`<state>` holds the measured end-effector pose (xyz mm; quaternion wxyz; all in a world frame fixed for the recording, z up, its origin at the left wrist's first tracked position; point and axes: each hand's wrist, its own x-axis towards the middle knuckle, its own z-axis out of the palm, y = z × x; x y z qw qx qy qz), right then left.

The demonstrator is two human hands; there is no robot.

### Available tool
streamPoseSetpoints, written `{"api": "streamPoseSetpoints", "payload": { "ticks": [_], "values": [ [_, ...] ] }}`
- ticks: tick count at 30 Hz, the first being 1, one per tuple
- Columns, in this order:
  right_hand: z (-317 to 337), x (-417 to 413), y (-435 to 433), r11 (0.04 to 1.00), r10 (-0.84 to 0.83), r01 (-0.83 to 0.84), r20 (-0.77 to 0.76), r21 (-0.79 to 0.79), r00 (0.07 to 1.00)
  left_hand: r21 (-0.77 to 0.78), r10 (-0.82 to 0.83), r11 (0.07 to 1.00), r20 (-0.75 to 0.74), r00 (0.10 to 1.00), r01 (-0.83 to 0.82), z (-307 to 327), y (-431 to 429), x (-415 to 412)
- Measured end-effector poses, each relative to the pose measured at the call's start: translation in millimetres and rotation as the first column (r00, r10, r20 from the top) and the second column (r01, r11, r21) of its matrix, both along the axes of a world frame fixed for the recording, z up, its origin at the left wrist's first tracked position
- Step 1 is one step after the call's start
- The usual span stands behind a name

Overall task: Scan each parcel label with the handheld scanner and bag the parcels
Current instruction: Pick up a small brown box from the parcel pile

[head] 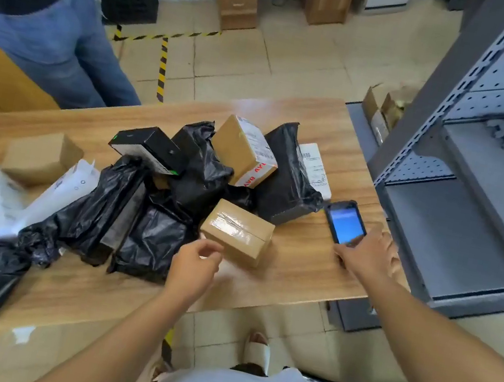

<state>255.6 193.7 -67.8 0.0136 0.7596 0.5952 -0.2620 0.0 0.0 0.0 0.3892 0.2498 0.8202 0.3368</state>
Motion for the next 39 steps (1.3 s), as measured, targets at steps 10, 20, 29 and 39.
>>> {"api": "streamPoseSetpoints", "payload": {
  "ticks": [10, 20, 29, 39],
  "values": [
    [-16.6, -25.9, 32.0, 0.997, 0.049, -0.048, 0.011, -0.06, 0.999, -0.076, 0.081, 0.994, 0.013, 0.997, -0.08, -5.9, -3.3, -6.1],
    [-12.9, -23.4, 35.5, 0.998, -0.02, 0.021, 0.018, -0.066, 1.0, -0.062, 0.039, 0.997, -0.066, 0.997, -0.043, 2.9, 6.4, -9.4],
    [29.0, -7.2, -24.1, 0.977, -0.204, 0.21, -0.361, -0.022, 0.91, -0.366, -0.425, 0.889, -0.433, 0.795, 0.276, 10.7, 55.8, -2.9],
    [43.8, -10.7, -98.8, 0.968, -0.194, 0.25, -0.539, 0.032, 0.819, -0.555, -0.592, 0.763, -0.391, 0.705, 0.332, -18.6, 91.7, 8.9]
  ]
}}
